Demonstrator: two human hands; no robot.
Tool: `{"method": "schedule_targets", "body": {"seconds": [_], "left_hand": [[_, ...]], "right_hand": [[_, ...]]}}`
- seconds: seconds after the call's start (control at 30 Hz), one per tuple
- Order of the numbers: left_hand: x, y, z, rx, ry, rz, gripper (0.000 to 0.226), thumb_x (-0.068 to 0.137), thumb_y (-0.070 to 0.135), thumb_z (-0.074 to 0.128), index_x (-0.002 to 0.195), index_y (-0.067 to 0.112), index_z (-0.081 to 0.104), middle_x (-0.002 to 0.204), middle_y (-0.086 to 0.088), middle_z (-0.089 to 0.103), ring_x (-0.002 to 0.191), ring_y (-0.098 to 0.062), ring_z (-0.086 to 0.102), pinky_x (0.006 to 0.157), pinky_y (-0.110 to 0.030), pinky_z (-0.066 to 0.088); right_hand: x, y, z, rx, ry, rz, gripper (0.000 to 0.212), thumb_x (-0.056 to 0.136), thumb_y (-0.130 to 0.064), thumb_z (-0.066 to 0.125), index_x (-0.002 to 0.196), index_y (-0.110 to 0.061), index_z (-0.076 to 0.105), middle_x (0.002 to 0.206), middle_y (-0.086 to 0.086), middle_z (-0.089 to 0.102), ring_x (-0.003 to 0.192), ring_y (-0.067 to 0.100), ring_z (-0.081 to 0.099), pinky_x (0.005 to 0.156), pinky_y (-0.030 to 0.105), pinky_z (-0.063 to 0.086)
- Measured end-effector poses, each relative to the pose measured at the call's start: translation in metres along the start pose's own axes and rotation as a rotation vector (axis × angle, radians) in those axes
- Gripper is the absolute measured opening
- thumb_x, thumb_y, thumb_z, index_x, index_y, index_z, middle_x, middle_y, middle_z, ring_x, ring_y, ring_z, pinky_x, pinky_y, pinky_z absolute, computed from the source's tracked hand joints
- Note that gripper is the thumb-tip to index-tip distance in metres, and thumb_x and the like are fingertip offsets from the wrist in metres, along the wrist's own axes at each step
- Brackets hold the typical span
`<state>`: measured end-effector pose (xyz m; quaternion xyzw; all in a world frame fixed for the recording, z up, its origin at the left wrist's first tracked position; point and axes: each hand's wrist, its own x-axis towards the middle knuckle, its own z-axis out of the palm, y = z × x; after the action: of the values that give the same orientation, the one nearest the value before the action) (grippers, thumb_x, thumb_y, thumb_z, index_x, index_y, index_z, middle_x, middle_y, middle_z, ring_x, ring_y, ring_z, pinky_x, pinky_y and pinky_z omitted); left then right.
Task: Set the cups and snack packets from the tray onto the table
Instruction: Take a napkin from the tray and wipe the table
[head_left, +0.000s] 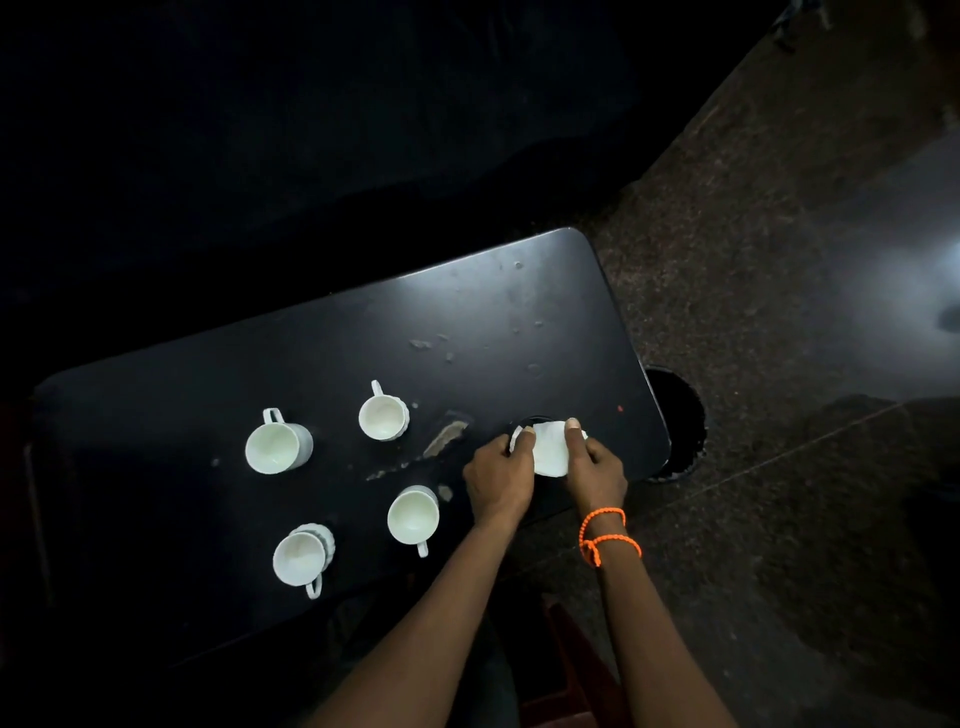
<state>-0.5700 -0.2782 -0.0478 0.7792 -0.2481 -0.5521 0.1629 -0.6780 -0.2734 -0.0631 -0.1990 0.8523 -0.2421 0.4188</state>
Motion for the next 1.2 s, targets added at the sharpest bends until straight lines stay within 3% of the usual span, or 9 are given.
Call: {"method": "schedule_targets", "body": {"seconds": [0.13,0.27,0.37,0.43,0.53,0.67,0.9,1.03,1.2], "left_hand": [[0.001,-0.004,-0.011,-0.027,0.062,-0.008,0.037,0.093,0.047,0.058,0.085,0.015,0.075,0.086,-0.001,0.075,0.085,-0.023,0.063,0.072,-0.030,0.042],[0.007,-0.005,-0.024,-0.025,0.095,0.013,0.035,0.092,0.045,0.059,0.080,0.015,0.073,0.090,-0.003,0.076,0.092,-0.027,0.066,0.083,-0.035,0.050],[0.011,-0.006,-0.032,-0.054,0.118,0.033,0.035,0.090,0.039,0.062,0.062,0.020,0.055,0.078,0.000,0.066,0.089,-0.031,0.066,0.072,-0.033,0.041],[0.012,-0.008,-0.033,-0.063,0.112,0.024,0.035,0.088,0.037,0.063,0.059,0.021,0.048,0.078,-0.003,0.065,0.090,-0.033,0.065,0.071,-0.034,0.041],[0.010,-0.010,-0.034,-0.049,0.065,0.014,0.022,0.087,0.038,0.061,0.077,0.020,0.062,0.098,-0.007,0.074,0.098,-0.032,0.066,0.085,-0.039,0.052],[0.011,-0.014,-0.038,-0.057,0.042,-0.004,0.032,0.089,0.040,0.061,0.106,0.015,0.074,0.113,-0.008,0.075,0.109,-0.032,0.065,0.095,-0.040,0.052],[0.007,-0.020,-0.039,-0.035,0.000,0.013,0.033,0.088,0.040,0.059,0.103,0.013,0.070,0.113,-0.009,0.074,0.109,-0.034,0.064,0.094,-0.041,0.051],[0.007,-0.021,-0.040,0.003,-0.007,0.026,0.033,0.088,0.041,0.059,0.106,0.014,0.069,0.117,-0.009,0.073,0.112,-0.034,0.063,0.096,-0.041,0.050],[0.008,-0.023,-0.040,0.000,-0.040,0.022,0.034,0.089,0.041,0.059,0.105,0.013,0.069,0.115,-0.008,0.073,0.112,-0.033,0.063,0.096,-0.040,0.050]], "right_hand": [[-0.013,-0.001,0.010,-0.018,-0.033,-0.014,0.052,0.089,-0.060,0.057,0.072,-0.013,0.070,0.067,-0.002,0.068,0.070,0.015,0.062,0.064,0.028,0.045],[-0.021,-0.004,0.024,-0.030,-0.058,-0.031,0.054,0.088,-0.062,0.056,0.077,-0.011,0.072,0.072,0.002,0.071,0.075,0.018,0.066,0.071,0.030,0.050],[-0.022,-0.008,0.032,-0.035,-0.061,-0.029,0.054,0.088,-0.063,0.056,0.075,-0.013,0.072,0.070,0.000,0.070,0.073,0.016,0.065,0.066,0.028,0.048],[-0.023,-0.012,0.037,-0.043,-0.054,-0.025,0.052,0.087,-0.062,0.057,0.074,-0.015,0.072,0.069,-0.002,0.070,0.072,0.014,0.064,0.062,0.025,0.045],[-0.024,-0.015,0.043,-0.051,-0.033,-0.026,0.048,0.087,-0.061,0.058,0.073,-0.017,0.072,0.069,-0.005,0.070,0.071,0.011,0.063,0.060,0.022,0.042],[-0.025,-0.017,0.046,-0.089,-0.016,-0.035,0.049,0.087,-0.061,0.057,0.066,-0.019,0.070,0.065,-0.009,0.067,0.069,0.006,0.061,0.060,0.023,0.041],[-0.025,-0.014,0.047,-0.138,-0.005,-0.010,0.055,0.087,-0.065,0.054,0.067,-0.016,0.070,0.070,-0.003,0.068,0.075,0.015,0.062,0.075,0.031,0.045],[-0.022,-0.017,0.051,-0.188,-0.005,-0.010,0.057,0.088,-0.067,0.050,0.062,-0.018,0.064,0.065,-0.005,0.062,0.068,0.010,0.056,0.075,0.031,0.042],[-0.021,-0.016,0.052,-0.208,0.006,0.002,0.059,0.088,-0.069,0.047,0.068,-0.017,0.065,0.071,-0.002,0.065,0.075,0.016,0.059,0.076,0.032,0.041]]}}
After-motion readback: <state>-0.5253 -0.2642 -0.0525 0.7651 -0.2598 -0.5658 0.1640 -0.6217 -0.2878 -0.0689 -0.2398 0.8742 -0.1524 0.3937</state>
